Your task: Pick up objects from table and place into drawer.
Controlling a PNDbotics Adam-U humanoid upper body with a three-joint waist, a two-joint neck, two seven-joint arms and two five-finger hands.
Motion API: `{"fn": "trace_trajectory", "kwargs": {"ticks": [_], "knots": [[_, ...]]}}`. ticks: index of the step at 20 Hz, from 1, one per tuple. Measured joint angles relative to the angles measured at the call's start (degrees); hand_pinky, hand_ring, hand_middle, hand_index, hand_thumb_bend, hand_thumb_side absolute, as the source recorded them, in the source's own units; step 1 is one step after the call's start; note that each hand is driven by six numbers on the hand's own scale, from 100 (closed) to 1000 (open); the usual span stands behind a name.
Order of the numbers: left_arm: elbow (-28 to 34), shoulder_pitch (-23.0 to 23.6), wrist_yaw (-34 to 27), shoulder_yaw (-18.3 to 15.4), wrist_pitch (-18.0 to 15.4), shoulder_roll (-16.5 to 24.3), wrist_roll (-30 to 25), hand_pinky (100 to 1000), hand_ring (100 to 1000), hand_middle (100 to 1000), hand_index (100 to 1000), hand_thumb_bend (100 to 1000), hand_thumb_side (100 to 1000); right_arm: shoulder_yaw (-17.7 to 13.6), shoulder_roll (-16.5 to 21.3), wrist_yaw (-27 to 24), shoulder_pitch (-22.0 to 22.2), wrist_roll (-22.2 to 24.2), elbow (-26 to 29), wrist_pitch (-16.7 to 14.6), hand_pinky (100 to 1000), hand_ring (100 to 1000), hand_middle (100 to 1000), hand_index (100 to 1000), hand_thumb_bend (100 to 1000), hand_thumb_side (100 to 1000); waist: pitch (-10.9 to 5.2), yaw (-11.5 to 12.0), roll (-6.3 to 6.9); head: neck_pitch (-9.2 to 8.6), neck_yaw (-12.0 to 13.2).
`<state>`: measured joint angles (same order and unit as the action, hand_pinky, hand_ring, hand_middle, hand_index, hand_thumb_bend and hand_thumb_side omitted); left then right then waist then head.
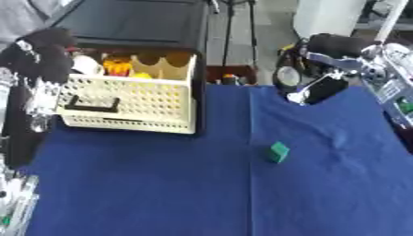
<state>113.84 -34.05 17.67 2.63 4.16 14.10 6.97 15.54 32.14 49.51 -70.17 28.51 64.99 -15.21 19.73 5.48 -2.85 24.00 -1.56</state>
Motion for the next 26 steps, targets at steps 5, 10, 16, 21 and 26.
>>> {"fn": "trace_trajectory", "kwargs": {"ticks": [5,10,16,21,26], "knots": [[0.00,0.10,0.00,0.08,0.00,-0.01,-0.27,765,831,691,806,467,858,-0.22,-2.03,0.00,-2.76,-0.33,-0.94,0.16,240,412,400,695,100,407,-0.56,1.26,-0.96,-0.24,-0.17],[0.00,0.23,-0.03,0.41,0.03,-0.03,-0.67,765,831,692,806,467,856,-0.80,-4.18,-0.04,-5.47,-0.68,-1.53,0.46,240,409,393,692,100,400,-1.35,2.82,-1.94,-0.53,-0.59],[0.00,0.24,-0.12,0.75,-0.03,-0.12,-1.10,766,831,692,806,469,856,-2.29,-7.34,-0.18,-8.50,-1.24,-3.03,1.61,241,405,386,686,100,392,-1.72,4.60,-2.89,-0.80,-1.37],[0.00,0.24,-0.25,0.77,-0.10,-0.51,-1.30,767,831,692,806,469,858,-3.45,-9.11,-0.18,-10.02,-1.77,-4.19,2.65,242,405,385,685,100,397,-1.72,5.70,-3.40,-0.87,-2.09],[0.00,0.21,-0.30,1.08,-0.22,-0.52,-1.46,767,831,692,806,468,858,-4.43,-10.69,0.31,-10.80,-2.26,-5.69,3.17,243,404,383,683,100,407,-1.49,6.74,-3.91,-1.03,-2.93]]}}
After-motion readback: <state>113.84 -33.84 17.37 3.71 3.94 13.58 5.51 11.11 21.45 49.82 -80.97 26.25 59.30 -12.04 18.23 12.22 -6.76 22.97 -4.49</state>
